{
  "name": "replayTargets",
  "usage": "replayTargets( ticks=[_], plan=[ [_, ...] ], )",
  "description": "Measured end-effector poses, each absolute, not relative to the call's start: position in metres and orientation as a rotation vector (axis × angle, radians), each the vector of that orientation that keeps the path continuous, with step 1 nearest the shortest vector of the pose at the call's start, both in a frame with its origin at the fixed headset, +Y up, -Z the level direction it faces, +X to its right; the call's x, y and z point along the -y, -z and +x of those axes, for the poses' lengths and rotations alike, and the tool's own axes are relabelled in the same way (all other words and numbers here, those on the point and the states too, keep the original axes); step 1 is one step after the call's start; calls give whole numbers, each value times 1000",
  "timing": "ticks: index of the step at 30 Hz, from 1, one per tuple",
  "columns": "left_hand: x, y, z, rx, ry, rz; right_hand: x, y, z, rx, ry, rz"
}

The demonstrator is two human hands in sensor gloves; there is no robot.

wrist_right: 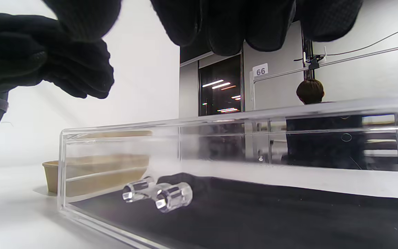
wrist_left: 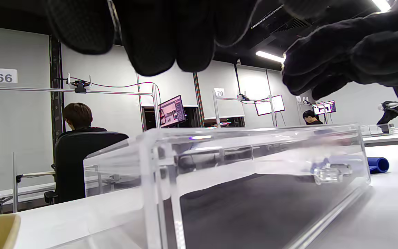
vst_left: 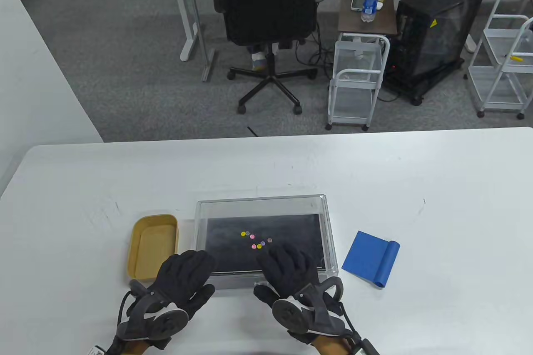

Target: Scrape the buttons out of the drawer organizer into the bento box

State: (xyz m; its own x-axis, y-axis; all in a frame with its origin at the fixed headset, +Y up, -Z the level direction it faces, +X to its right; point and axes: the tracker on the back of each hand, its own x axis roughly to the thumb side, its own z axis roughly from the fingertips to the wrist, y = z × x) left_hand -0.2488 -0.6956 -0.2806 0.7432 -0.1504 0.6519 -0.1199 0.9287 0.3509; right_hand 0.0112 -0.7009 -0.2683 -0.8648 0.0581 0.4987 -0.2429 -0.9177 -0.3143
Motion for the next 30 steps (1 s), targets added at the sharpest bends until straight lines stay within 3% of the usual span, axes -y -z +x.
replayTargets(
  ticks=[17,30],
  plan=[
    [695,282,-252,731,0,402,699,277,27,578,-2853,623],
    [694,280,-253,741,8,422,700,298,72,574,-2885,331]
  ],
)
